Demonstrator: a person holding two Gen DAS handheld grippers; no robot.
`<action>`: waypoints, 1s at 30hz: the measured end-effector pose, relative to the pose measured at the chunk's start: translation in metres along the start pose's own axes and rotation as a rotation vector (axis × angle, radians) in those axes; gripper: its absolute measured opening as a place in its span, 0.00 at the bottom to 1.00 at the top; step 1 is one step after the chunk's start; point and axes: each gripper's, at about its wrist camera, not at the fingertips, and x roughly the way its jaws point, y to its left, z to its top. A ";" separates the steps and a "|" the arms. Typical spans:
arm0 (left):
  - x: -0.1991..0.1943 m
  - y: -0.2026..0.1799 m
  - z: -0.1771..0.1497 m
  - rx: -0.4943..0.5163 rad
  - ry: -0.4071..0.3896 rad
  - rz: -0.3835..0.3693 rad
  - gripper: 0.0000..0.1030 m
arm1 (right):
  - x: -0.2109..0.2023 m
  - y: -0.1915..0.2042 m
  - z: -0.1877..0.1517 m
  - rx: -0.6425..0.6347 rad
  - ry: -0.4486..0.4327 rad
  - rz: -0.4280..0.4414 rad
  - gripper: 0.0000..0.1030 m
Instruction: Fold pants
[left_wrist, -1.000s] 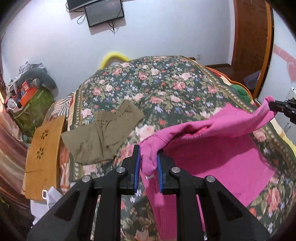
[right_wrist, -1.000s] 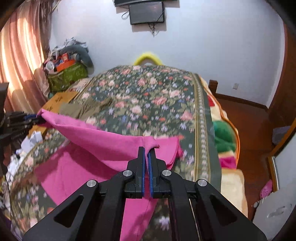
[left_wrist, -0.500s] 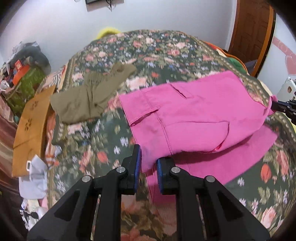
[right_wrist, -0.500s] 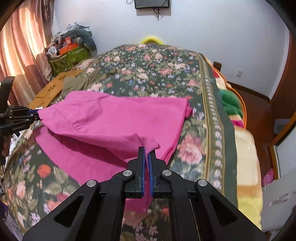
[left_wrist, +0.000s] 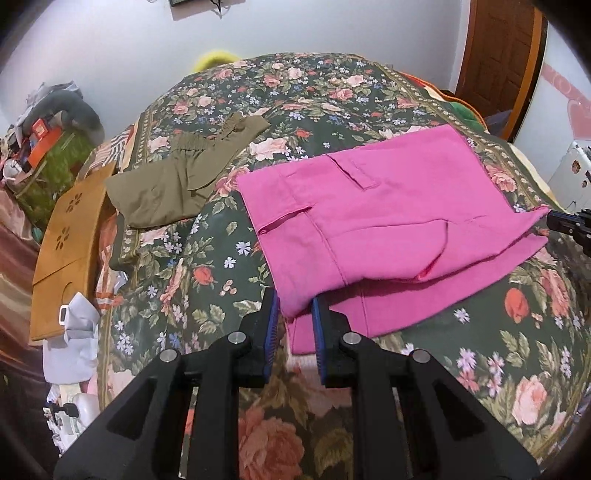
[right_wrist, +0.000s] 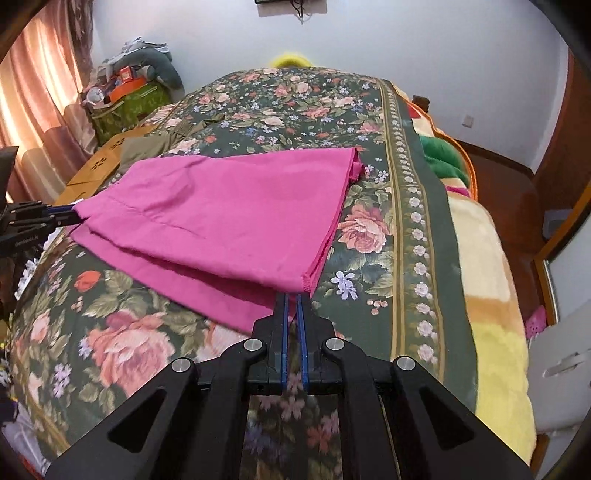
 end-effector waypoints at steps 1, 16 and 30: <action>-0.004 0.001 -0.001 -0.005 -0.003 -0.005 0.19 | -0.005 0.001 0.000 -0.001 -0.004 0.006 0.13; -0.023 -0.017 0.017 -0.004 -0.029 -0.025 0.77 | 0.002 0.066 0.029 -0.192 -0.036 0.125 0.62; 0.009 -0.056 0.026 0.128 0.037 -0.057 0.77 | 0.049 0.089 0.037 -0.263 0.069 0.202 0.53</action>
